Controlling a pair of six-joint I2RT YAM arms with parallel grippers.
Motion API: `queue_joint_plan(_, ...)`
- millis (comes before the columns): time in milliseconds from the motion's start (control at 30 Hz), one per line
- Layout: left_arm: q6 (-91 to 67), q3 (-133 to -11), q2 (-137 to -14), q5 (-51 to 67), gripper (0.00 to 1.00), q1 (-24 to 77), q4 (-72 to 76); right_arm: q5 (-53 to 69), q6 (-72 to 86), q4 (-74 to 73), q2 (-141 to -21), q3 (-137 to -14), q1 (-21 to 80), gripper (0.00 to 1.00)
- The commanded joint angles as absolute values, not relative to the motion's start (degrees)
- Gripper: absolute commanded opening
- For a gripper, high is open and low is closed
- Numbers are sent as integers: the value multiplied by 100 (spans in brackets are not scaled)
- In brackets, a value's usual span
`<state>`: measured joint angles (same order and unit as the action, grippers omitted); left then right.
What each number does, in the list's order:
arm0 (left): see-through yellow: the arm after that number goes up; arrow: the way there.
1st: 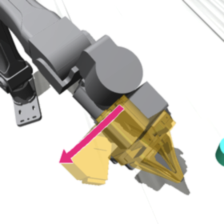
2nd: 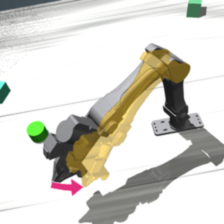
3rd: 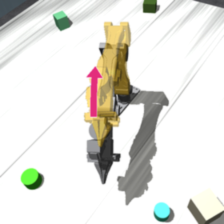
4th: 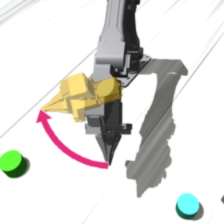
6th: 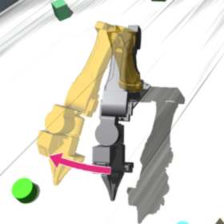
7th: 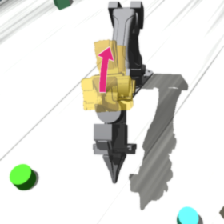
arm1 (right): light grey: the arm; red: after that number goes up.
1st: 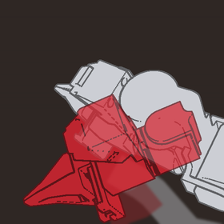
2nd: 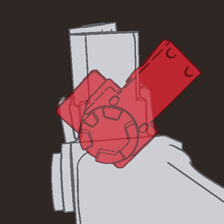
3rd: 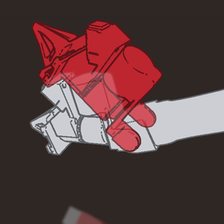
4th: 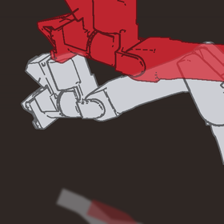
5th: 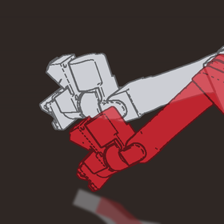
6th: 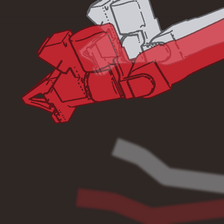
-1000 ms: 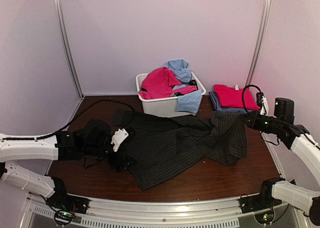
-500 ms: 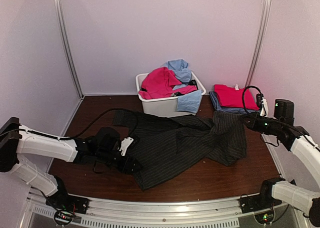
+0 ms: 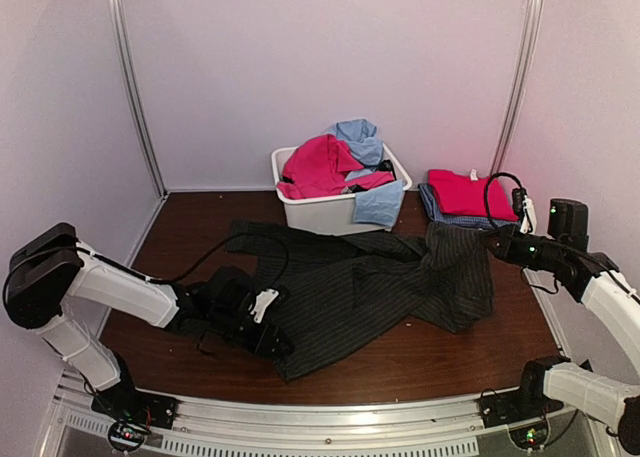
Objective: Fold and stack the mixed laundry pile
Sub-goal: Flatten out the crumpled shirt at the center of the board.
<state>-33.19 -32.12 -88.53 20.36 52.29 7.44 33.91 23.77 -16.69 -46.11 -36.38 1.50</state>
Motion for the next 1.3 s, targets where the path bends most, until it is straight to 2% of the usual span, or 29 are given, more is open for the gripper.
queue_joint_plan(0,-3483,-3147,-9147,2301,44,5290,1369,3436,2294,-1692,-4562,-3779,114,0)
queue_joint_plan(100,-3570,-3158,-9275,2319,30,5290,1507,3428,2289,-1713,-4554,-3800,110,0)
queue_joint_plan(233,-3633,-3127,-8752,1889,0,5244,1193,3419,2226,-1825,-4520,-3947,107,0)
queue_joint_plan(333,-3468,-3455,-7822,1075,0,5034,193,3373,2054,-1922,-4474,-4286,105,0)
queue_joint_plan(467,-2918,-4616,-6403,-465,0,4731,-1597,3272,1856,-2055,-4582,-5304,105,0)
queue_joint_plan(667,-1948,-6721,-5910,-2600,0,4668,-3016,2970,1488,-1894,-5058,-7133,105,0)
queue_joint_plan(700,-1578,-7617,-6017,-3107,0,4667,-3192,3086,1442,-1851,-5385,-7935,105,0)
queue_joint_plan(867,-908,-8949,-6337,-3262,0,4667,-3209,2928,1304,-1948,-5921,-9052,105,0)
queue_joint_plan(1000,-499,-9599,-6931,-3741,0,4527,-3237,2295,1099,-1811,-6481,-9319,95,0)
queue_joint_plan(1167,-1007,-9949,-7537,-2411,0,3122,-2930,2323,1359,-1317,-7384,-9819,90,0)
queue_joint_plan(1267,-1240,-10231,-7755,-1648,0,2546,-2709,2316,1294,-1578,-8019,-10756,80,0)
